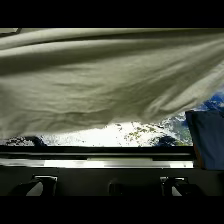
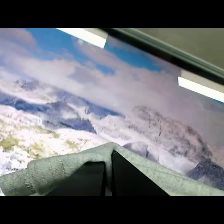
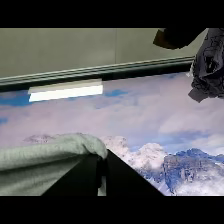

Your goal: Fold the clothes and pants, and hang the long-sleeved shirts on hangers.

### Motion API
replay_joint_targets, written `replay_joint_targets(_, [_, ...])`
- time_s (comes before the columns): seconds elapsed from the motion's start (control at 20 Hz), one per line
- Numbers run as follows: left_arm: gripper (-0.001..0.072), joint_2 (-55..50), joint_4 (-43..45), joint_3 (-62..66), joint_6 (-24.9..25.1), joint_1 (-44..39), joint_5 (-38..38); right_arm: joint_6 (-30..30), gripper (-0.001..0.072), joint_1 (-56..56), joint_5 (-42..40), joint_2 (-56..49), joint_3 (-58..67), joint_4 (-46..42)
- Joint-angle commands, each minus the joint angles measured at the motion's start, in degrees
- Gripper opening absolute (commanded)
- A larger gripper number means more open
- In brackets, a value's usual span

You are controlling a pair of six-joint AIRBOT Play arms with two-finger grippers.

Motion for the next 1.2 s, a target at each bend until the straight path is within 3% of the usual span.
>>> replay_joint_targets(0.0, [0.0016,-1.9,1.8,-9.4,0.3,0.0,-0.5,4.0,0.0030,0.0,0.0,-7.9,0.2,-1.4])
replay_joint_targets(0.25, [0.0017,-14.7,0.9,-29.1,2.9,0.0,21.4,4.0,0.0031,0.0,3.8,-31.3,0.2,3.5])
replay_joint_targets(0.4, [0.0018,-26.7,-4.4,-32.8,3.0,0.0,31.6,3.8,0.0031,0.0,2.7,-46.3,0.1,5.9])
replay_joint_targets(0.5, [0.0018,-34.0,-10.2,-32.6,7.4,0.0,37.2,4.1,0.0031,0.0,-0.6,-54.0,0.1,6.2])
replay_joint_targets(0.75, [0.0019,-42.5,-17.6,-31.1,8.2,0.1,41.4,4.9,0.0033,0.0,-5.7,-62.5,0.1,13.3])
replay_joint_targets(0.8, [0.0023,-42.4,-17.6,-30.4,8.2,0.5,40.7,4.9,0.0066,-0.1,-5.4,-62.4,0.1,13.6])
replay_joint_targets(0.9, [0.0101,-41.5,-17.6,-27.3,8.2,2.6,36.2,1.6,0.0294,-0.9,-2.6,-60.2,0.1,13.7])
replay_joint_targets(0.95, [0.0199,-40.5,-17.7,-25.2,9.0,4.3,32.4,-1.4,0.0320,-2.0,-0.5,-58.4,0.1,13.6])
replay_joint_targets(1.0, [0.0414,-39.1,-18.6,-23.7,12.4,6.1,28.6,-5.2,0.0317,-3.7,2.0,-56.1,0.1,13.2])
replay_joint_targets(1.05, [0.0526,-37.1,-20.0,-23.0,17.3,8.3,24.5,-9.0,0.0314,-5.6,4.6,-53.9,0.1,12.9])
replay_joint_targets(1.15, [0.0537,-32.5,-20.1,-23.8,21.3,12.7,16.9,-12.8,0.0315,-11.7,8.2,-49.6,-0.8,15.8])
